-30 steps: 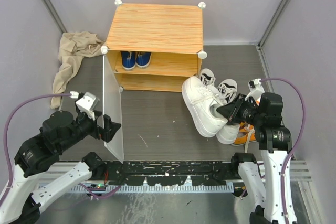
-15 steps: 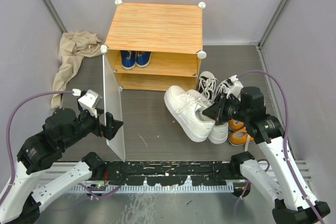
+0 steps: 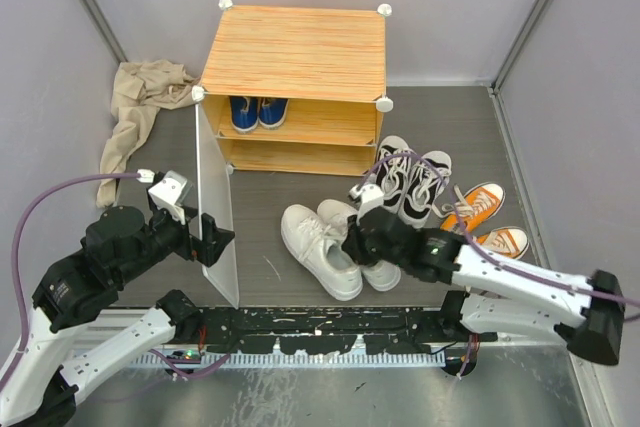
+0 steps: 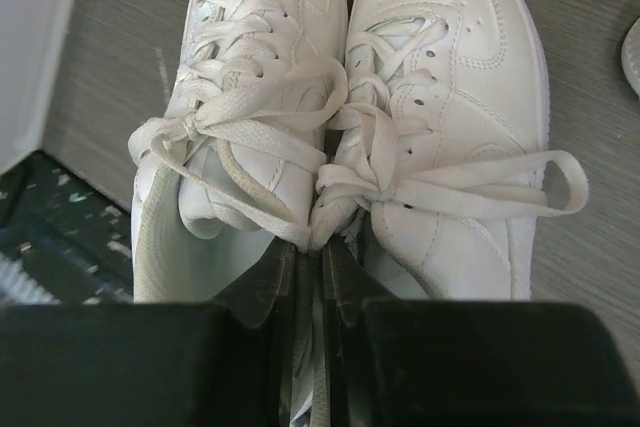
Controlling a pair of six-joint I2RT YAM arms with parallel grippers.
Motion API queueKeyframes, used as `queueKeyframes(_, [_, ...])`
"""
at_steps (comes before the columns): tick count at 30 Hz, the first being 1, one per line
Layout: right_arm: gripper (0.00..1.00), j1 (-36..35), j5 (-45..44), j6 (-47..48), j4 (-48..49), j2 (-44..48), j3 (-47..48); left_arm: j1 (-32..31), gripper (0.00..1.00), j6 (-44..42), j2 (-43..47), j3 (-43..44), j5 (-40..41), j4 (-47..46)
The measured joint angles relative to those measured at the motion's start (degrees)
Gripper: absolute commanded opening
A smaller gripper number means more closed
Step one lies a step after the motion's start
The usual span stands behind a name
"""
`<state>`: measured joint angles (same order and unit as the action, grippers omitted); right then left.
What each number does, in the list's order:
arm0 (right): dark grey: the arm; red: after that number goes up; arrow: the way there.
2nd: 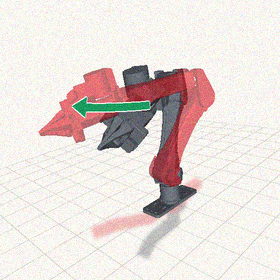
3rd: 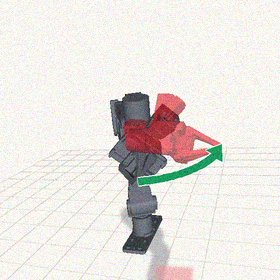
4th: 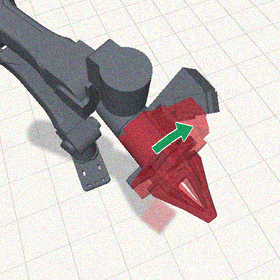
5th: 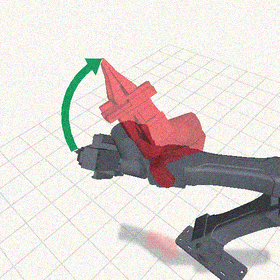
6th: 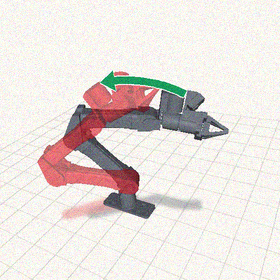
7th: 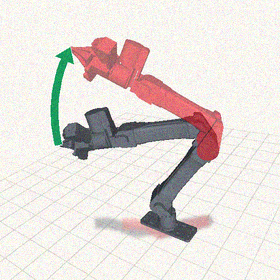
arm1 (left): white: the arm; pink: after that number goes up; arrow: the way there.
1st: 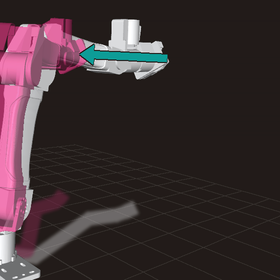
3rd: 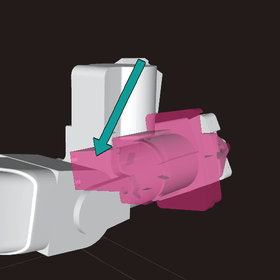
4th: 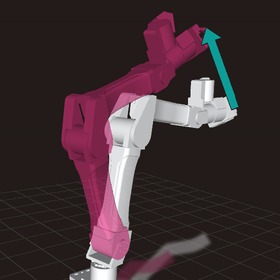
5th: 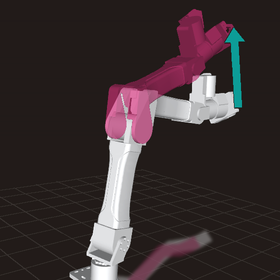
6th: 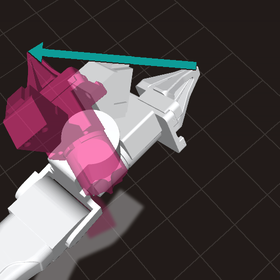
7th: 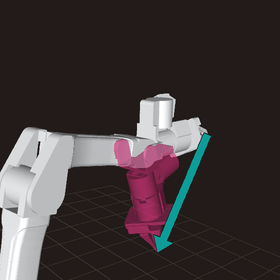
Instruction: Place and organize the shoes in the shoe cabinet
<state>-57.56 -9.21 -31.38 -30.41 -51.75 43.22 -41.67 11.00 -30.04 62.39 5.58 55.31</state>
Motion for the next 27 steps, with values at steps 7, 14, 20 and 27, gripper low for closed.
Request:
queueKeyframes(7, [0.55, -11.4, -20.4, -2.5, 13.6, -14.1, -3.7, 0.0, 0.98, 0.1, 0.8, 0.0, 0.7, 0.3])
queueKeyframes(14, [0.81, -16.1, -30.2, -1.6, 14.2, -17.9, 0.5, 0.0, 0.98, 0.1, 2.8, 0.0, 2.2, 2.4])
queueKeyframes(20, [0.76, -18.0, -28.5, -0.1, 11.7, -13.0, 6.4, 0.0, 0.98, 0.1, 3.6, -0.4, 2.7, 2.6])
queueKeyframes(27, [0.68, -19.2, -18.9, 3.7, 8.3, -12.7, 6.6, 0.0, 0.98, 0.3, 3.7, -0.7, 2.7, 2.6])
